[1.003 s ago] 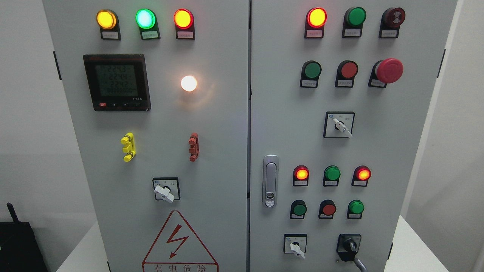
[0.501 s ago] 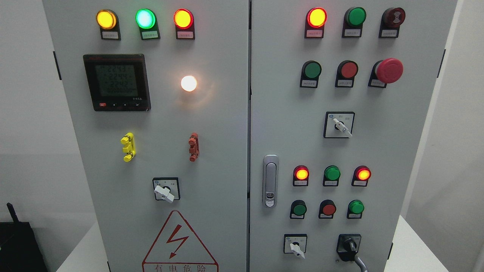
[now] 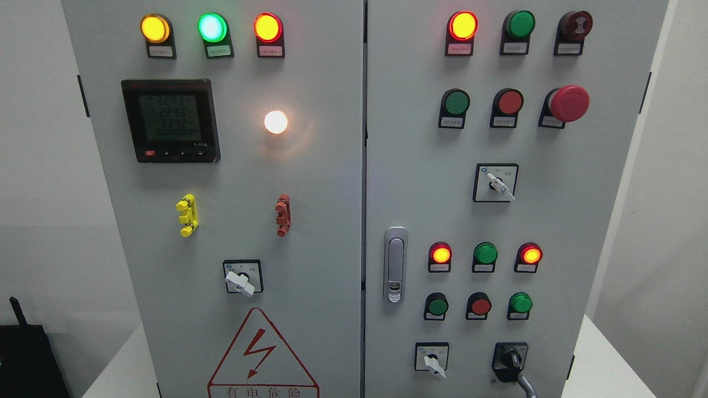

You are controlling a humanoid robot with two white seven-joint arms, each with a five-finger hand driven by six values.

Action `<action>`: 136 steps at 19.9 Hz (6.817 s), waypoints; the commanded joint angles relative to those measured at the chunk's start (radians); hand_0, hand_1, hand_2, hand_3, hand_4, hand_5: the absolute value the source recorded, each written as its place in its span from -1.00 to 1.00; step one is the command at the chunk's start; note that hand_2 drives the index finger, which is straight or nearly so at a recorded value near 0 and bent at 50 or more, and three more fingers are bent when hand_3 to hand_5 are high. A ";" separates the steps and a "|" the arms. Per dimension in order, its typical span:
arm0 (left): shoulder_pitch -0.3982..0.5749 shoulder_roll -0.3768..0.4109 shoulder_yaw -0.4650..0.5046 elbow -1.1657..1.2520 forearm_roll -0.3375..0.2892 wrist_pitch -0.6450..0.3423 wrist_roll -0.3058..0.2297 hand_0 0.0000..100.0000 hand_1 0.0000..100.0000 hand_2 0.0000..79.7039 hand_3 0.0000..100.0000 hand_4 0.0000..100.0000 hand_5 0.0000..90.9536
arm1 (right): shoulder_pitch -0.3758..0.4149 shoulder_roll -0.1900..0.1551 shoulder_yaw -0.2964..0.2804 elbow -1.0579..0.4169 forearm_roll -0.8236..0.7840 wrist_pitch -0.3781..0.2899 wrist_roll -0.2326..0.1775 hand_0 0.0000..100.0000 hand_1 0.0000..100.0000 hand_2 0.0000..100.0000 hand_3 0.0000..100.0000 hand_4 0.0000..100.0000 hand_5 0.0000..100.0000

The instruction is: Trip black knob to open circuit

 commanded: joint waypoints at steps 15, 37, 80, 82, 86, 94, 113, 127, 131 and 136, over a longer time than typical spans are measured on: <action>-0.002 0.000 0.002 0.000 0.002 -0.003 0.000 -0.76 -0.22 -1.00 -1.00 -1.00 -1.00 | -0.020 0.006 0.048 -0.028 0.003 -0.004 -0.006 -1.00 -1.00 -1.00 1.00 1.00 0.97; -0.002 0.000 0.002 0.000 0.002 -0.003 0.000 -0.76 -0.22 -1.00 -1.00 -1.00 -1.00 | -0.026 0.012 0.075 -0.030 -0.004 -0.007 -0.007 -1.00 -1.00 -1.00 1.00 1.00 0.97; -0.002 0.000 0.002 0.000 0.002 -0.003 0.000 -0.76 -0.22 -1.00 -1.00 -1.00 -1.00 | -0.041 0.026 0.108 -0.040 -0.021 -0.010 -0.007 -1.00 -1.00 -0.98 1.00 1.00 0.97; -0.002 0.000 0.002 0.000 0.002 -0.003 0.000 -0.76 -0.22 -1.00 -1.00 -1.00 -1.00 | -0.041 0.026 0.108 -0.040 -0.021 -0.010 -0.007 -1.00 -1.00 -0.98 1.00 1.00 0.97; -0.002 0.000 0.002 0.000 0.002 -0.003 0.000 -0.76 -0.22 -1.00 -1.00 -1.00 -1.00 | -0.041 0.026 0.108 -0.040 -0.021 -0.010 -0.007 -1.00 -1.00 -0.97 1.00 1.00 0.97; -0.002 0.000 0.002 0.000 0.002 -0.003 0.000 -0.76 -0.22 -1.00 -1.00 -1.00 -1.00 | -0.041 0.026 0.106 -0.040 -0.021 -0.009 -0.007 -1.00 -1.00 -0.97 1.00 1.00 0.97; -0.002 0.000 0.002 0.000 0.001 -0.003 0.000 -0.76 -0.22 -1.00 -1.00 -1.00 -1.00 | -0.035 0.025 0.082 -0.036 -0.027 -0.007 -0.009 -1.00 -1.00 -0.96 1.00 1.00 0.97; -0.002 0.000 0.002 0.000 0.002 -0.002 0.000 -0.76 -0.22 -1.00 -1.00 -1.00 -1.00 | -0.033 0.017 0.062 -0.036 -0.029 -0.006 -0.009 -1.00 -1.00 -0.94 1.00 1.00 0.97; -0.002 0.000 0.002 0.000 0.002 -0.003 0.000 -0.76 -0.22 -1.00 -1.00 -1.00 -1.00 | -0.030 0.014 0.054 -0.036 -0.047 -0.006 -0.009 -1.00 -1.00 -0.94 1.00 1.00 0.97; -0.002 0.000 0.002 0.000 0.002 -0.003 0.000 -0.76 -0.22 -1.00 -1.00 -1.00 -1.00 | -0.027 0.011 0.045 -0.036 -0.049 -0.006 -0.009 -1.00 -1.00 -0.94 1.00 1.00 0.97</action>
